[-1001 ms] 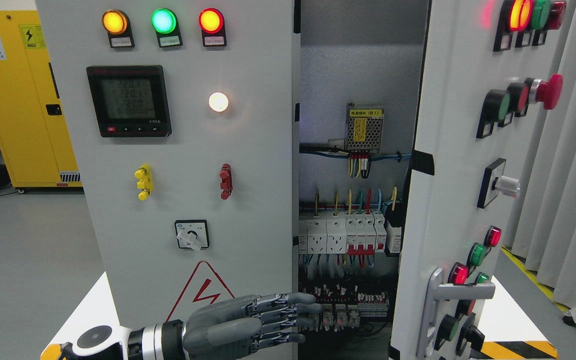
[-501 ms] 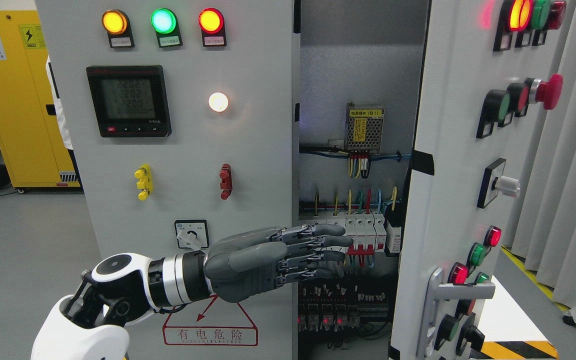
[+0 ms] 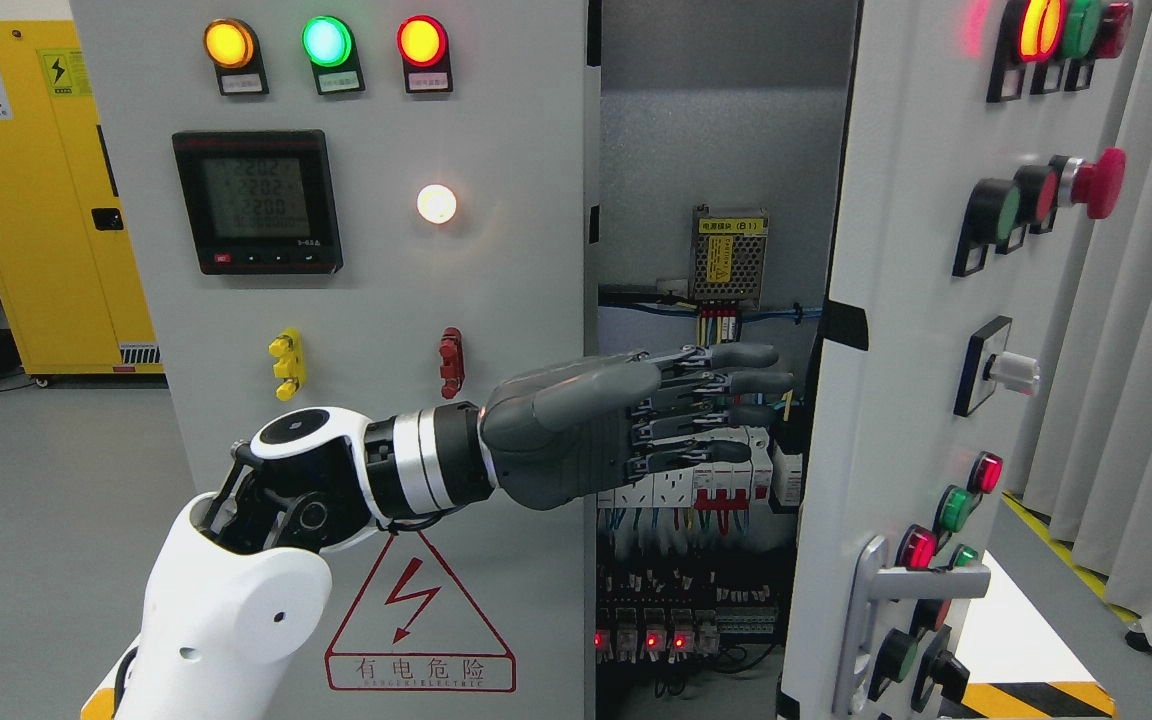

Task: Open door with both hands
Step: 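Reach the left hand into the gap behind the ajar door's edge, then push the ajar door open outward with the left hand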

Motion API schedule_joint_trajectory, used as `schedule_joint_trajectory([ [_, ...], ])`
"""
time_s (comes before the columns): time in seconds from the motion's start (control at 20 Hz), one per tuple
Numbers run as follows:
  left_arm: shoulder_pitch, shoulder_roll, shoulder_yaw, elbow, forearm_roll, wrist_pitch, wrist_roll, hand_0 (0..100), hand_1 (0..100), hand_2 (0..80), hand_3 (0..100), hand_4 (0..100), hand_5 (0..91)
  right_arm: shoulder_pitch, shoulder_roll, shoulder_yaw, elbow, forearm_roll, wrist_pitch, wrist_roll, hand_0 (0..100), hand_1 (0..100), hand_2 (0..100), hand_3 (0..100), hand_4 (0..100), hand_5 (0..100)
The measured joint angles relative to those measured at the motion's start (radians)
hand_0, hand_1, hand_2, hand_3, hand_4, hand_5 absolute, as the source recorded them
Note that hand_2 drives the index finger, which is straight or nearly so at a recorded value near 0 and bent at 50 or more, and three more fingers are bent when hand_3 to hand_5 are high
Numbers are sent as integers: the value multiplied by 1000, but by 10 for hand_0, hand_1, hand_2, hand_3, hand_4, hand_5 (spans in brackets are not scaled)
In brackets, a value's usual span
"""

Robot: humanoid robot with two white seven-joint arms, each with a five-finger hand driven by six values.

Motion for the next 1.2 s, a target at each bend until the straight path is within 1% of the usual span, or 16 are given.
schedule_joint_trajectory([
  [0.2,-35,-41,-1,34,-6,0,2,120,556,0,0,0,0,0,0,-4,0,0,0,0,0,500,40,0,0,0],
  [0.45,-65,-105,-3,78,-35,0,3,120,556,0,0,0,0,0,0,-7,0,0,0,0,0,500,40,0,0,0],
  [0.85,-84,-182,-5,119,-56,3,3,120,556,0,0,0,0,0,0,-5,0,0,0,0,0,500,40,0,0,0],
  [1.2,-91,-229,-17,134,-60,3,3,120,556,0,0,0,0,0,0,-9,0,0,0,0,0,500,40,0,0,0],
])
